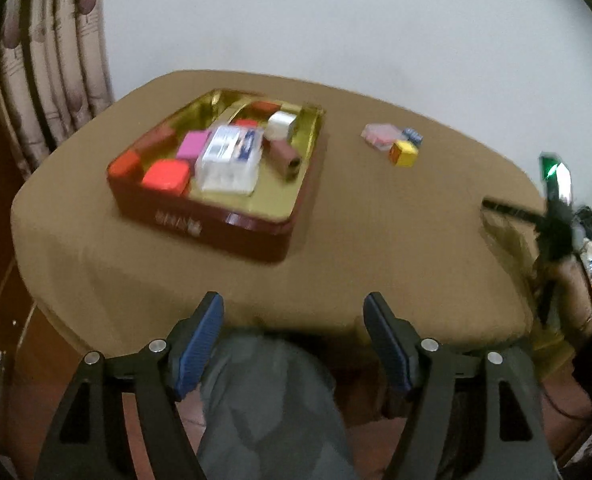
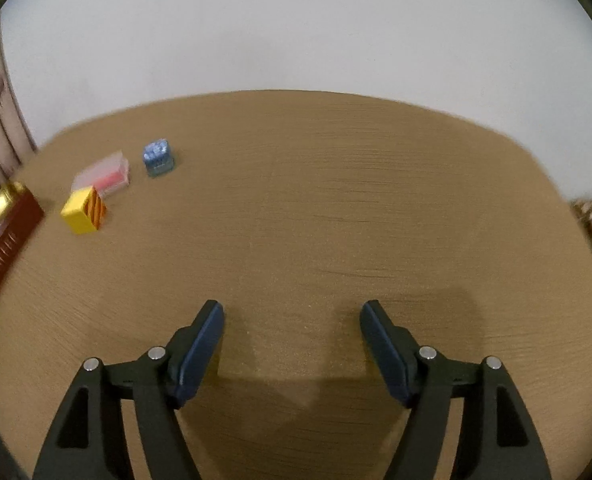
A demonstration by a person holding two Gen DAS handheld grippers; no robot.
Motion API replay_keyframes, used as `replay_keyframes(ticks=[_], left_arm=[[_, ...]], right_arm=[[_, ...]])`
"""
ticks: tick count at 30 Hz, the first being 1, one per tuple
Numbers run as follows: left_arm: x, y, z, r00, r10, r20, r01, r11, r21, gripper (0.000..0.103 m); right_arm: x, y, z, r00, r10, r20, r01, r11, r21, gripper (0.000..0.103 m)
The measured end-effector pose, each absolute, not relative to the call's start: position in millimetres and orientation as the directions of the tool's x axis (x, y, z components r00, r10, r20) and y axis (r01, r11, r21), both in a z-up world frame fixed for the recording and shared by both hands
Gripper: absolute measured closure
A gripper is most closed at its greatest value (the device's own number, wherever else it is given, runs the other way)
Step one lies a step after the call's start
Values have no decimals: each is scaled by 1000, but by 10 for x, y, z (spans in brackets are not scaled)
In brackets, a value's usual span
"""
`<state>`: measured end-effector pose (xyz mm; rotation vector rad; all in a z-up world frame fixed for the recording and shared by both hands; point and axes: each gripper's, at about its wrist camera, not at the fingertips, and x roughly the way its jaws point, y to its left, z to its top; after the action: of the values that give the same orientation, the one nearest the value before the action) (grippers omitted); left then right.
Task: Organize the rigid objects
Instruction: 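Grasp the yellow cube with the right tool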
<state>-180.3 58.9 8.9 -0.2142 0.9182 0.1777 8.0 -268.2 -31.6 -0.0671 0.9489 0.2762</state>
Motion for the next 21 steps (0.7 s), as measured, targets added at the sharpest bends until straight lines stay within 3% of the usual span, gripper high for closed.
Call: replay_keyframes(ticks=[6,9,21], left_arm=[[-1913,772,15,584,97,-806,-314,943,-114,31],[-1947,874,-3,572,110,-813,-362,923,-130,30],[-1928,1018,-96,521,119,-845,-424,895,-136,30]], right_arm=[[-59,-1832,48,498,373,-783,-449,883,135,29],[17,-1401,78,508,338,-793,-479,875,66,29],[510,-1048,-255,426,289,-857,-423,901,94,30]])
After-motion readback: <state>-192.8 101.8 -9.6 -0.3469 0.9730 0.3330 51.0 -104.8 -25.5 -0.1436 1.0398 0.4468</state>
